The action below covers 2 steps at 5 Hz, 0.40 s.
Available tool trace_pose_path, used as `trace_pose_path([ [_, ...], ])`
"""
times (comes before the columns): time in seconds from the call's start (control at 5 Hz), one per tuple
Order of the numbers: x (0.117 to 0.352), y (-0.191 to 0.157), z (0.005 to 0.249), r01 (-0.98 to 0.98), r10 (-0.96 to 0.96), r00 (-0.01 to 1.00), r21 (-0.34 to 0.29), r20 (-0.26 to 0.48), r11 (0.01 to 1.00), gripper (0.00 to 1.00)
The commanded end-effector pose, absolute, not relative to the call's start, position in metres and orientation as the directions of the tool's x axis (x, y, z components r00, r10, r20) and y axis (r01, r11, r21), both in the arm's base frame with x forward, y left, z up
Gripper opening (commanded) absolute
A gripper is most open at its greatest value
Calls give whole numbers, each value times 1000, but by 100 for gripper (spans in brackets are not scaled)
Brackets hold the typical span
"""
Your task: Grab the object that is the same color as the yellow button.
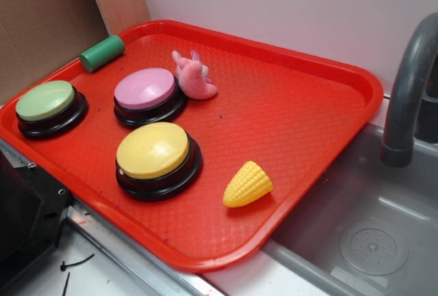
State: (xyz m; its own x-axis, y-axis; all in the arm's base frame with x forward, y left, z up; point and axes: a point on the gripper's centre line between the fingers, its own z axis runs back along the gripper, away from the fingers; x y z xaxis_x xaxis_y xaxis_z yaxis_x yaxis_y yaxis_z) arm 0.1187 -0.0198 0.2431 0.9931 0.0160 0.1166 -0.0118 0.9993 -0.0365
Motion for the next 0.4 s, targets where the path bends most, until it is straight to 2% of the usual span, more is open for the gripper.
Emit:
trace_pose_path([
  [0.0, 119, -20, 243, -12, 16, 993, -37, 117, 999, 100],
  [0.2, 125, -33, 239, 29, -26, 987, -21, 160, 999, 100],
])
